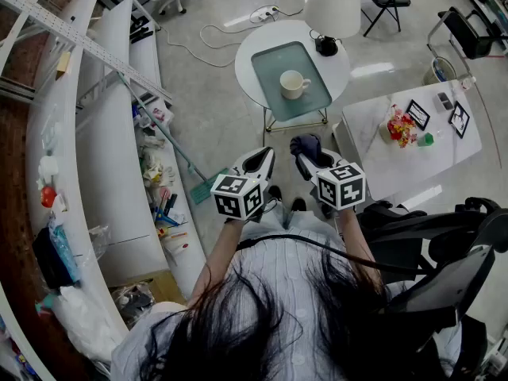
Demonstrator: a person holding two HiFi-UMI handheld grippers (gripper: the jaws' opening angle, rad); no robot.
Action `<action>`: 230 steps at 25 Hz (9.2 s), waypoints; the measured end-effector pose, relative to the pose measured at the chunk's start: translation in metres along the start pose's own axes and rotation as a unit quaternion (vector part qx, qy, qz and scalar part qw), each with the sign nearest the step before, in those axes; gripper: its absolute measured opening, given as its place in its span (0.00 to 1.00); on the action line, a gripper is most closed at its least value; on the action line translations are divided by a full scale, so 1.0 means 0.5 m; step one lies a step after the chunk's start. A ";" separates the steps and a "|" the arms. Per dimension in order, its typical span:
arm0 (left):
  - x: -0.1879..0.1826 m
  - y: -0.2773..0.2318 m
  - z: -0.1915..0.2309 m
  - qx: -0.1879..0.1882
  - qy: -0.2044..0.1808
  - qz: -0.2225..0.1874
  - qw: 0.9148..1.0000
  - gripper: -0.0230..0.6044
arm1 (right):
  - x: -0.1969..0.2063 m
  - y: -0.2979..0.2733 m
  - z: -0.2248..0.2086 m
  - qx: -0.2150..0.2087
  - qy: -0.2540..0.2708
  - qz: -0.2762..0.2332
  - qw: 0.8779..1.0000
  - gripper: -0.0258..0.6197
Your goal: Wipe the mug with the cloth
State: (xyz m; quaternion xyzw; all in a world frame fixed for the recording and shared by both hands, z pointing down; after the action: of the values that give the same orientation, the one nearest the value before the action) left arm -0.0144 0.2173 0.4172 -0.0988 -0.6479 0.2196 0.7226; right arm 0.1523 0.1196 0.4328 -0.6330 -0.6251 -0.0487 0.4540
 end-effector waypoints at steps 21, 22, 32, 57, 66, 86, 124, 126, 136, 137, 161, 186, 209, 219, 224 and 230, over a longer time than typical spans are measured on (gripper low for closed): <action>0.016 0.018 0.095 0.021 0.010 0.003 1.000 0.07 | 0.015 -0.061 0.055 0.020 -0.021 -0.004 1.000 0.18; 0.017 0.020 0.103 0.020 0.011 0.002 1.000 0.07 | 0.015 -0.066 0.058 0.020 -0.022 -0.004 1.000 0.18; 0.018 0.025 0.162 0.028 -0.001 0.002 1.000 0.07 | 0.007 -0.109 0.077 0.037 -0.025 0.000 0.999 0.18; 0.035 -0.045 0.222 0.057 0.003 0.037 0.998 0.07 | -0.008 -0.143 0.008 0.089 -0.076 0.004 0.993 0.18; -0.022 -0.158 0.257 0.060 -0.018 0.054 0.997 0.07 | -0.104 -0.188 -0.086 0.088 -0.076 0.014 0.993 0.18; -0.101 -0.347 0.281 0.065 -0.066 0.119 0.989 0.07 | -0.232 -0.262 -0.289 0.101 -0.089 0.037 0.990 0.18; -0.091 -0.729 0.270 0.441 -0.620 0.281 0.585 0.19 | -0.228 -0.379 -0.324 0.175 0.016 0.145 0.974 0.18; -0.087 -0.739 0.268 0.430 -0.613 0.283 0.600 0.13 | -0.226 -0.379 -0.326 0.177 0.015 0.146 0.973 0.18; -0.085 -0.739 0.292 0.346 -0.447 0.306 0.766 0.10 | -0.221 -0.386 -0.333 0.197 -0.014 0.127 0.972 0.18; -0.084 -0.736 0.293 0.333 -0.439 0.306 0.777 0.10 | -0.220 -0.386 -0.334 0.196 -0.018 0.126 0.972 0.18; -0.074 -0.664 0.367 0.076 -0.038 0.318 0.944 0.10 | -0.193 -0.400 -0.315 0.168 -0.054 0.133 0.975 0.18; -0.097 -0.640 0.396 0.169 -0.119 0.253 0.945 0.22 | -0.191 -0.393 -0.315 0.151 -0.088 0.117 0.978 0.18; -0.110 -0.785 0.191 0.473 -0.745 0.227 0.411 0.22 | -0.184 -0.400 -0.312 0.152 -0.144 0.094 0.973 0.18; -0.089 -0.796 0.205 0.458 -0.715 0.250 0.465 0.13 | -0.183 -0.396 -0.316 0.159 -0.152 0.090 0.971 0.18; -0.091 -0.801 0.210 0.438 -0.684 0.268 0.518 0.13 | -0.185 -0.392 -0.322 0.164 -0.153 0.089 0.970 0.18; -0.097 -0.810 0.227 0.404 -0.626 0.303 0.594 0.13 | -0.186 -0.394 -0.324 0.162 -0.149 0.091 0.971 0.18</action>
State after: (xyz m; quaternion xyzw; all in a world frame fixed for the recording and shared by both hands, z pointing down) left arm -0.0518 -0.1785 0.5631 0.1746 -0.7183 0.6734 -0.0034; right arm 0.0495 -0.0911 0.5699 -0.6053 -0.6252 0.1898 0.4547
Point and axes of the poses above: the fingertips, and each gripper's own axes: y backward along the fingers, z to its left, x out of its underside, the point moved 9 cm from there along y, backward along the fingers, and after that the axes turned 15 degrees about -y, right-handed, at the moved point
